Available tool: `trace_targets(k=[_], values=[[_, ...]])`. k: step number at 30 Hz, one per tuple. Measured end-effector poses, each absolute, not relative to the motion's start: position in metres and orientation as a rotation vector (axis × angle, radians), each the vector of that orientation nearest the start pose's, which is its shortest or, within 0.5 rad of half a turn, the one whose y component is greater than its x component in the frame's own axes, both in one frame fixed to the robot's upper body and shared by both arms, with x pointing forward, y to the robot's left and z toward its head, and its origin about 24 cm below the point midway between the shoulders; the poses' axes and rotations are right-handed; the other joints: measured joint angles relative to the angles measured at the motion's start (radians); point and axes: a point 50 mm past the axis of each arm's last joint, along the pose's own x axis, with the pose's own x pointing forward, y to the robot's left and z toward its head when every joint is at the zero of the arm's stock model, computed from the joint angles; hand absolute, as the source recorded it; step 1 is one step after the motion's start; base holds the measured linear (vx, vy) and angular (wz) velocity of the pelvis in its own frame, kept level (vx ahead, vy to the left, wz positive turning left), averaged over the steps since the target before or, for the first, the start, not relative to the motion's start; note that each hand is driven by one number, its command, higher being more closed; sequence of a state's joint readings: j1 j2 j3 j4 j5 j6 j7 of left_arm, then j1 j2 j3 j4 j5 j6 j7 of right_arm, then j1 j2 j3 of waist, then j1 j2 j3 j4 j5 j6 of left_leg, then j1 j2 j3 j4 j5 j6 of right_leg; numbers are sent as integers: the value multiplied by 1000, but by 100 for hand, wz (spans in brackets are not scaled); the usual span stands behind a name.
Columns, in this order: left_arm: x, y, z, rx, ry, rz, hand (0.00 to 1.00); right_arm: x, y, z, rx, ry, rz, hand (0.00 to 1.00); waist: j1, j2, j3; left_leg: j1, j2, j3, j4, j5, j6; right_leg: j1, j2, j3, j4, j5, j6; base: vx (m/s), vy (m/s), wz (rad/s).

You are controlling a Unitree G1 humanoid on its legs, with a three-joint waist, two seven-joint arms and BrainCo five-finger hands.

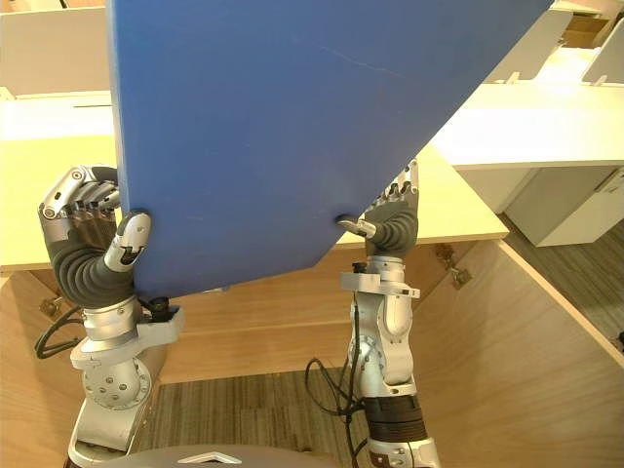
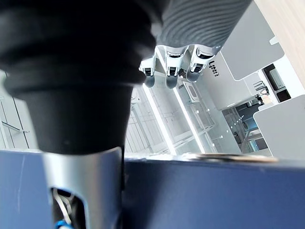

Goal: Walk over to the cabinet, pick up the folder, carry it to the office cabinet, place the folder inside the office cabinet, then close the office cabinet door

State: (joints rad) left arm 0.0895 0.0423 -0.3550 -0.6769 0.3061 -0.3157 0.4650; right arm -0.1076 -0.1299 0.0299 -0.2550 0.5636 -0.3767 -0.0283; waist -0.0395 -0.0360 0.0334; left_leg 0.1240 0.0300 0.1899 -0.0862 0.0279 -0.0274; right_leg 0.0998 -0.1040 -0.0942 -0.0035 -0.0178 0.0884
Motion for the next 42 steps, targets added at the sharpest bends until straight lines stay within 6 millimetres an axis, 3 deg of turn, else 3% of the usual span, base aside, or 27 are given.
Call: trace_targets(k=[5, 6, 13, 22, 23, 35, 42], values=[[172, 104, 192, -26, -940, 138, 100, 248, -165, 154, 466, -671, 88, 0, 1, -8, -6, -3, 0, 1, 0, 3, 1, -9, 0, 1, 3, 1, 0, -27, -8, 0], [173, 103, 190, -16, -931, 132, 100, 249, -163, 153, 456, -662, 111, 100, 1, -9, -7, -3, 0, 1, 0, 3, 1, -9, 0, 1, 2, 2, 0, 0, 0, 0], [178, 103, 184, 36, -910, 124, 100, 249, -148, 151, 384, -626, 253, 100, 3, -11, -8, -5, 0, 1, 0, 8, 1, -11, 0, 1, 2, 6, -1, -10, -2, 0], [180, 110, 183, 64, -913, 157, 100, 248, -146, 152, 383, -634, 270, 100, 5, -25, -19, -17, 0, 1, 0, 14, 1, -21, 0, 2, -5, 14, 0, -7, -1, 0], [180, 112, 183, 71, -910, 168, 0, 247, -146, 154, 373, -647, 272, 100, 5, -27, -21, -19, 0, 1, 0, 15, 1, -24, 0, 3, -4, 14, 0, 0, 0, 0], [181, 130, 173, 121, -851, 259, 0, 239, -141, 157, 317, -694, 187, 100, -2, -27, -21, -18, 0, 1, 0, 16, 1, -23, 0, 2, -3, 15, -1, 0, 0, 0], [174, 166, 160, 129, -762, 470, 0, 232, -167, 141, 269, -639, -23, 100, 3, -27, -21, -17, -3, -7, 0, 17, 2, -16, -3, -6, -5, 14, 0, 0, 0, 3]])
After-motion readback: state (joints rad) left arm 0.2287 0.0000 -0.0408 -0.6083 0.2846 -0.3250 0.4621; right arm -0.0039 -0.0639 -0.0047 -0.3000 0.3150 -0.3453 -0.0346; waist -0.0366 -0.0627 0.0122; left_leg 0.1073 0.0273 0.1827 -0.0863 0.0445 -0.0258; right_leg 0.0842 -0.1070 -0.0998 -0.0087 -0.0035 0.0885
